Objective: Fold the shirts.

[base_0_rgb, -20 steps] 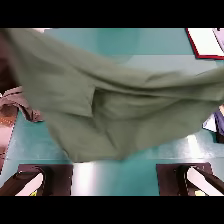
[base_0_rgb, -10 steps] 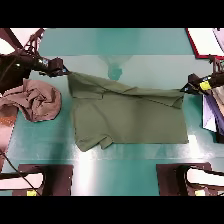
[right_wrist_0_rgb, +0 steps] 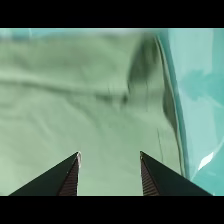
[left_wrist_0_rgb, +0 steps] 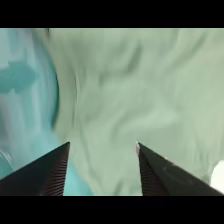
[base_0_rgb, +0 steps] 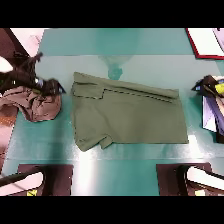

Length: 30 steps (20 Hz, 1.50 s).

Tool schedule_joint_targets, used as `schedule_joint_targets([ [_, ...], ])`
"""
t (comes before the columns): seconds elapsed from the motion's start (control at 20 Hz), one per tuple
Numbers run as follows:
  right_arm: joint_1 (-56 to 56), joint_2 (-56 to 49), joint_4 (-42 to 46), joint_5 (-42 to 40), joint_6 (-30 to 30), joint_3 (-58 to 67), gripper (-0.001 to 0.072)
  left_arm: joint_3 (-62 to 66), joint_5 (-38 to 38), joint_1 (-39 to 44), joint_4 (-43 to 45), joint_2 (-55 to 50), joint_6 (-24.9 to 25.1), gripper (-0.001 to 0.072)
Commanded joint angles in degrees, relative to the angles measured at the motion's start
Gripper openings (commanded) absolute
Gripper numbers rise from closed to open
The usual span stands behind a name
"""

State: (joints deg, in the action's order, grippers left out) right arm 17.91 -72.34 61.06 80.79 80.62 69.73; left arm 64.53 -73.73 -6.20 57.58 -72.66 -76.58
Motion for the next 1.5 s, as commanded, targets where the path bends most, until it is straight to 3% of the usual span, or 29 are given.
schedule_joint_targets([
  [0.0, 3.9, 7.1, 0.0, 1.2, -2.3, -9.8, 0.0421, -19.7, 2.3, -0.8, -2.0, 9.1, 1.8, 0.0495],
  [0.15, 6.4, 10.6, 0.0, 1.3, -2.7, -15.3, 0.0421, -32.2, 3.6, -0.8, -9.1, 13.0, 5.1, 0.0495],
  [0.35, 8.0, 13.4, 0.0, 1.4, -2.7, -17.6, 0.0421, -38.8, 7.8, 4.0, -9.0, 13.7, 5.0, 0.0496],
  [0.55, 8.0, 13.9, 1.1, 2.3, -2.7, -17.7, 0.0422, -39.2, 13.7, 11.2, -8.9, 13.6, 1.5, 0.0493],
  [0.6, 8.0, 13.9, 2.5, 2.5, -2.7, -18.2, 0.0422, -39.2, 14.4, 11.8, -8.9, 13.6, 1.4, 0.0467],
  [0.7, 8.4, 13.9, 6.7, 2.9, -2.7, -21.1, 0.0429, -38.8, 14.3, 11.8, -9.2, 13.6, 1.9, 0.0033],
  [0.8, 10.6, 13.9, 9.7, 2.8, -2.9, -25.8, 0.0573, -37.4, 13.2, 11.8, -8.8, 13.7, 1.9, 0.003],
  [0.9, 14.4, 12.5, 10.6, 2.8, -4.4, -30.5, 0.0584, -34.8, 12.0, 11.8, -8.3, 13.7, 2.1, 0.003],
  [1.1, 16.7, 9.4, 10.5, -0.7, -5.4, -37.4, 0.0536, -30.9, 11.9, 11.8, -8.3, 13.7, 3.1, 0.003],
  [1.3, 12.0, 9.3, 9.4, -5.4, -5.4, -39.3, 0.0479, -29.9, 11.8, 11.8, -8.3, 13.7, 3.1, 0.003],
  [1.35, 10.5, 9.3, 8.5, -6.5, -5.3, -39.2, 0.0428, -29.9, 11.8, 11.8, -8.3, 13.7, 3.1, 0.003],
  [1.4, 9.1, 9.3, 7.4, -7.7, -5.3, -39.2, 0.0422, -29.9, 11.7, 11.8, -8.4, 13.7, 3.1, 0.003],
  [1.45, 8.0, 9.3, 7.0, -8.3, -5.3, -39.2, 0.0298, -29.9, 11.6, 11.8, -8.5, 13.7, 3.1, 0.003],
])
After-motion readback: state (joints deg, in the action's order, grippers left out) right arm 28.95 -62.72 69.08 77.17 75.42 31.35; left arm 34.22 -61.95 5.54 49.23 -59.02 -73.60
